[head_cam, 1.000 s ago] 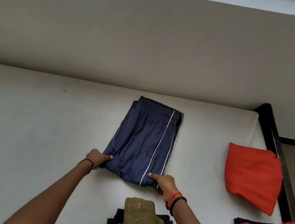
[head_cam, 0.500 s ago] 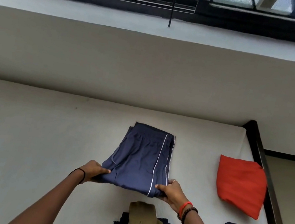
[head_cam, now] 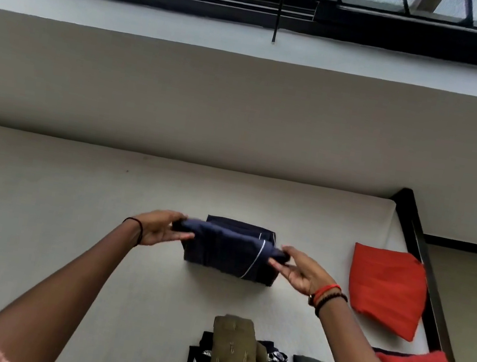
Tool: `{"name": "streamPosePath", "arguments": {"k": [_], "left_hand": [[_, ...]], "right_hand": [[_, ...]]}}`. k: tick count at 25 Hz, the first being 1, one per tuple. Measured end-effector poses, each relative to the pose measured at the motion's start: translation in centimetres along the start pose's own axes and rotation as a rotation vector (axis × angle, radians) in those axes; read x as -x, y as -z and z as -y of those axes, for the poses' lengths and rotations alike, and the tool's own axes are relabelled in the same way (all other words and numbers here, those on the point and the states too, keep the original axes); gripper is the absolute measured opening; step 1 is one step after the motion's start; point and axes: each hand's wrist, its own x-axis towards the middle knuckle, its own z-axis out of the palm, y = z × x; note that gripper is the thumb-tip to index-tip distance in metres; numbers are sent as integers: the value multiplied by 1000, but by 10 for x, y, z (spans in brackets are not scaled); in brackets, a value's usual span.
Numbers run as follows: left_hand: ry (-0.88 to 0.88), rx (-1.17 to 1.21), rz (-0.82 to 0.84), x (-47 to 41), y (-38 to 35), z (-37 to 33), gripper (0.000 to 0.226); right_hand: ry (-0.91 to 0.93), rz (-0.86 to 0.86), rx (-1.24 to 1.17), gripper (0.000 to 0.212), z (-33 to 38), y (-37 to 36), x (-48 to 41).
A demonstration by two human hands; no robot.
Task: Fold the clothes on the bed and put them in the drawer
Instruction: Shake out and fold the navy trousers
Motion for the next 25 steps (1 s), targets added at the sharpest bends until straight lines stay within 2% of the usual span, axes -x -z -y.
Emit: {"name": "streamPosePath", "arguments": {"k": [3, 4, 8, 11, 12, 14, 16, 18, 19, 21, 23, 25], "left_hand": [[-76, 69, -81, -18, -7, 4, 41], [-76, 48, -102, -22, -7, 11, 42], [56, -192, -198, -46, -1, 48, 44], [77, -287, -303, -71, 6, 73, 65], [74, -291, -303, -78, 6, 79, 74], [66, -231, -243, -90, 2, 93, 86], [29, -128, -201, -103, -4, 104, 89], [-4, -47, -237, -114, -7, 111, 85], [0, -11, -254, -118, -8, 112, 80], [21, 61, -223, -122, -10, 110, 64], [22, 94, -192, -120, -12, 105, 52], [-1, 65, -191, -113, -14, 101, 44]], "right_hand": [[125, -35, -101, 49, 7, 2, -27], [132, -66, -58, 52, 3, 4, -30], [16, -225, 270, 36, -29, 16, -49], [5, -245, 360, 60, -47, 22, -71], [8, -219, 381, 72, -50, 23, -79], [3, -167, 429, 81, -54, 21, -93], [25, -169, 482, 85, -54, 15, -105], [57, -200, 522, 95, -54, 12, -114], [66, -200, 538, 95, -53, 11, -118], [44, -161, 562, 79, -50, 11, -123], [-39, -75, 520, 64, -43, 12, -127], [-124, 12, 436, 61, -37, 13, -124]]}}
